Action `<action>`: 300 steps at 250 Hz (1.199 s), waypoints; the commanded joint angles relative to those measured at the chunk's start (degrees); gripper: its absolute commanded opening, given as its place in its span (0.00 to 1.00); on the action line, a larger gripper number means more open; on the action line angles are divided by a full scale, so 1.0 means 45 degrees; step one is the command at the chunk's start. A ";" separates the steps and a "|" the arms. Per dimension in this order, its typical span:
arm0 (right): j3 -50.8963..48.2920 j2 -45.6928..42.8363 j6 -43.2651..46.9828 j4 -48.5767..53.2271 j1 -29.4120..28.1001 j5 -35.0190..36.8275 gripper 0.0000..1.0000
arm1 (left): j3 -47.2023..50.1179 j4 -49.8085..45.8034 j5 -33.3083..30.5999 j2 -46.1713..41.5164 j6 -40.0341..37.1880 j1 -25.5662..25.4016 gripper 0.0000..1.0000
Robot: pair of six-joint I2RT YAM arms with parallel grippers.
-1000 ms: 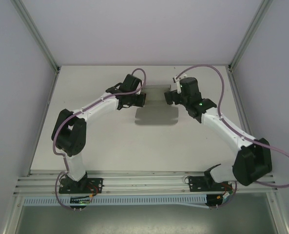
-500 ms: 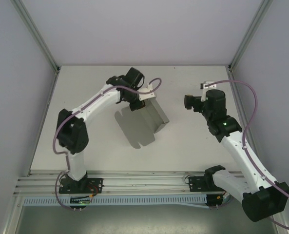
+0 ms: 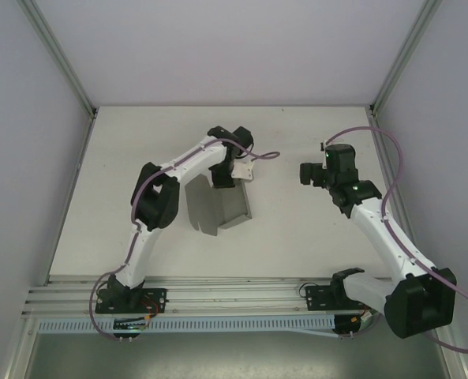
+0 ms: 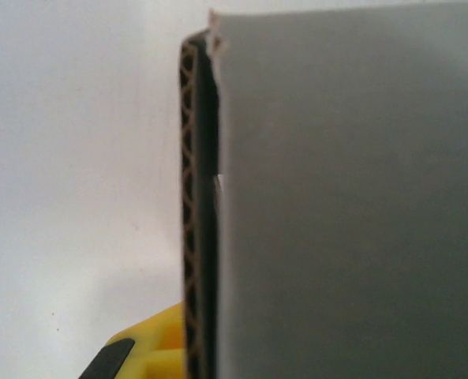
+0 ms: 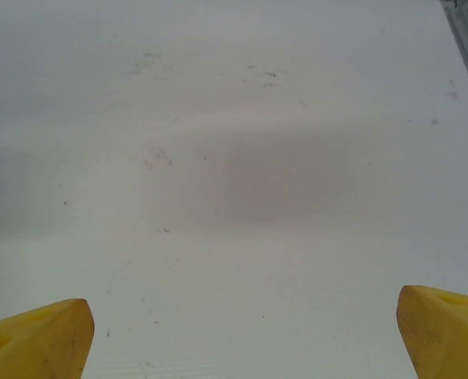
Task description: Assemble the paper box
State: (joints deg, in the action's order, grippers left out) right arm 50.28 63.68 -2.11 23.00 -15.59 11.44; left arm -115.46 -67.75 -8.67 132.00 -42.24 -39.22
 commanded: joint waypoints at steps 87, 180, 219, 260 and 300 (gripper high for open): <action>0.0532 0.0732 -0.0137 0.0379 0.0177 -0.0204 0.99 | -0.1270 0.2210 -0.4388 0.3472 0.1603 -0.1467 0.00; 0.0449 0.0693 -0.0161 0.0376 0.0260 -0.0305 0.99 | -0.1547 0.1742 -0.3849 0.4483 0.3073 -0.1909 0.00; 0.0383 0.0604 -0.0176 0.0399 0.0265 -0.0345 0.99 | -0.1573 0.1990 -0.3387 0.3922 0.2895 -0.1907 0.08; 0.0306 0.0442 -0.0157 0.0408 0.0290 -0.0413 0.99 | -0.1488 0.2281 -0.3260 0.3448 0.2638 -0.1908 0.26; 0.0268 0.0413 -0.0158 0.0337 0.0303 -0.0539 0.99 | -0.1421 0.2476 -0.2976 0.2977 0.2536 -0.1909 0.32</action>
State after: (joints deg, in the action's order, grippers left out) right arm 51.11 66.78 -2.11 24.47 -14.55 10.35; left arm -123.85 -60.82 -30.87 144.14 -31.64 -47.66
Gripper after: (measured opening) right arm 0.989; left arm 0.292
